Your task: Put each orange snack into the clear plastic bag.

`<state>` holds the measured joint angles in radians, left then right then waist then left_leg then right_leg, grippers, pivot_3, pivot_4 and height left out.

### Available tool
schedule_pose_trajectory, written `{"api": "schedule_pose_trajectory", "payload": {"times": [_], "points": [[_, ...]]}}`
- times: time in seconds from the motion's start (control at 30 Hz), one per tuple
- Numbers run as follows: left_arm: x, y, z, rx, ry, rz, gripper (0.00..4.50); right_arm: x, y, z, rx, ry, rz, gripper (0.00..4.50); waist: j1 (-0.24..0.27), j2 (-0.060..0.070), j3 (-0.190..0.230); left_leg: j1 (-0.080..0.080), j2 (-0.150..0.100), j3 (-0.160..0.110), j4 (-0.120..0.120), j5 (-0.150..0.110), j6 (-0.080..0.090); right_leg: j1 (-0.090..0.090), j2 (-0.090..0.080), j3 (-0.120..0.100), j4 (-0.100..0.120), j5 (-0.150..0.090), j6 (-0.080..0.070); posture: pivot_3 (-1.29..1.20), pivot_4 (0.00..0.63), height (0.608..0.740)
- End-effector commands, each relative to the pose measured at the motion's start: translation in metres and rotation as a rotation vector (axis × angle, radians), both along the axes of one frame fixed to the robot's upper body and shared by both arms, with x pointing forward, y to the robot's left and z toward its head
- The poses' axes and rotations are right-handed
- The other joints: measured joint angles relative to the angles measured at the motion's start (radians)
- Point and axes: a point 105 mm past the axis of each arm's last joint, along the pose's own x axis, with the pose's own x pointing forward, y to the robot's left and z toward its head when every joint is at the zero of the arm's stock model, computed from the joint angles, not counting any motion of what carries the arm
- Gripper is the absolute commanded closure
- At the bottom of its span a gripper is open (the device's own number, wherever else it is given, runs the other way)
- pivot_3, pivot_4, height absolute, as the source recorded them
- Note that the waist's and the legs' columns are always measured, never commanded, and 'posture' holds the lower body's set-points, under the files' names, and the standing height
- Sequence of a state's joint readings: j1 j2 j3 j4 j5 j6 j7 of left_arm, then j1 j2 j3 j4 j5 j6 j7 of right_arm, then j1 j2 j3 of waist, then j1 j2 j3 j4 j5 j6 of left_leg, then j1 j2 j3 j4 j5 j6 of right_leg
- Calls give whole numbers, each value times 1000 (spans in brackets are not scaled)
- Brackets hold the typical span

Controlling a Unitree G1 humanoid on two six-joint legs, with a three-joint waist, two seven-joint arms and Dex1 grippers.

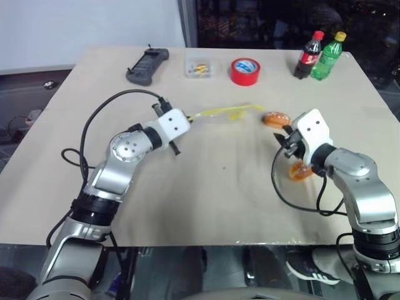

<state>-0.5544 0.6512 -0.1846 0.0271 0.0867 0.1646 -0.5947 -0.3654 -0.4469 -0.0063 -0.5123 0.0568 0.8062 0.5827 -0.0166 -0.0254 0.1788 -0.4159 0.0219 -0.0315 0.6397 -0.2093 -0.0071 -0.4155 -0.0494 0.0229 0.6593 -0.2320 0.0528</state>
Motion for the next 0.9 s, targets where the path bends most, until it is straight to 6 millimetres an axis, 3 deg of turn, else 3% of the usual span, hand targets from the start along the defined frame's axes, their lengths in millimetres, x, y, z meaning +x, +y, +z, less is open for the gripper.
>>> {"api": "schedule_pose_trajectory", "payload": {"times": [0.03,0.17,0.37,0.47,0.9], "points": [[-3,0,17,-12,-65,16,4500,-15,10,29,122,-55,98,3449,0,0,0,0,0,0,0,0,0,0,0,0,0,0,0,0,150,740],[-4,-3,18,-15,-68,17,4500,-21,47,37,283,12,218,4417,-5,0,0,1,1,0,0,0,0,0,1,0,1,0,0,0,150,740],[-9,-13,16,6,-86,-16,4500,-1,105,36,403,97,245,4417,-8,0,0,1,1,0,0,0,0,0,1,0,2,0,0,0,150,740],[-13,-17,14,15,-91,-34,4500,9,122,39,456,113,235,4417,-7,0,0,1,1,0,0,0,0,0,1,0,1,0,0,0,150,740],[-26,-23,9,27,-90,-57,4500,21,140,32,487,168,216,4417,-3,0,0,0,1,0,0,0,0,-1,1,0,1,0,0,0,150,740]]}}
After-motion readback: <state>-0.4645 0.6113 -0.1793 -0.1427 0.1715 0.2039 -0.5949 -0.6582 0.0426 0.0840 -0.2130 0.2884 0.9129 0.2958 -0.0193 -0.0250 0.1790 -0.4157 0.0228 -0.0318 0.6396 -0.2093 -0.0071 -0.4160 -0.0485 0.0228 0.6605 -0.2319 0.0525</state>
